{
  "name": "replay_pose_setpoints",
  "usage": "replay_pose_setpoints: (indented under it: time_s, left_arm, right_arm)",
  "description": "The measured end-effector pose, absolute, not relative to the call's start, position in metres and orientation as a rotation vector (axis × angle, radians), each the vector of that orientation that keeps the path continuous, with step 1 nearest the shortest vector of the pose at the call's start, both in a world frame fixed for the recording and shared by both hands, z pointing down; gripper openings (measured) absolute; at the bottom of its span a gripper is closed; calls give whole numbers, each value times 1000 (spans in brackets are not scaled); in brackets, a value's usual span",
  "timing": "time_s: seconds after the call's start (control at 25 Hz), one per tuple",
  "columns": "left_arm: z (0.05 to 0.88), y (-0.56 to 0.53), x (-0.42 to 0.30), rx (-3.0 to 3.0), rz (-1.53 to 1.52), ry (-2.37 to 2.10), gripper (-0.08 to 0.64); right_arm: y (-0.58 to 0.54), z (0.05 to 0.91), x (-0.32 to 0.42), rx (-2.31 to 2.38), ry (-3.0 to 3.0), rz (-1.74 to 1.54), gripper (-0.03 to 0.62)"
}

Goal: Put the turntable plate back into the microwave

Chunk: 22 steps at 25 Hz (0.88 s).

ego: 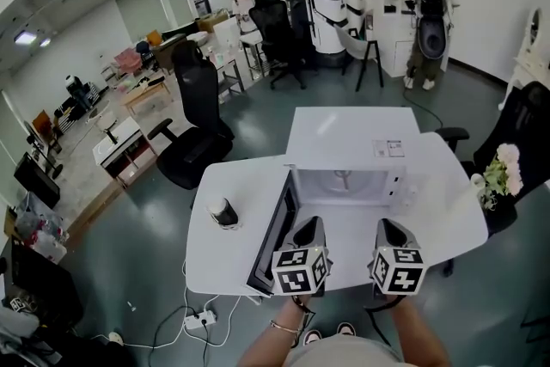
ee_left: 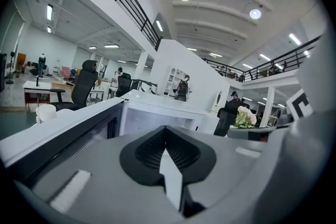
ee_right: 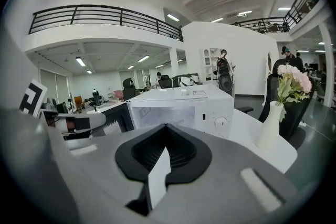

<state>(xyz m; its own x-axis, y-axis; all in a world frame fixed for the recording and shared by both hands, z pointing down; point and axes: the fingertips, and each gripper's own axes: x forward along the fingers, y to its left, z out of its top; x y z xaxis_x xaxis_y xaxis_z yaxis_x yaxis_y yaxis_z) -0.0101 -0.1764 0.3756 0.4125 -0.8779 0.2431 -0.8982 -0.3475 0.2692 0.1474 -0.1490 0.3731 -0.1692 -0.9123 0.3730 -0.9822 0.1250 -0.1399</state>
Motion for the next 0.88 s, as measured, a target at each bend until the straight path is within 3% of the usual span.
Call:
replay_pose_setpoints:
  time_s: [0.88]
  left_arm:
    - [380, -175, -10, 2315, 74, -1513, 0]
  right_arm:
    - [-145, 379, 153, 1902, -2201, 578, 9]
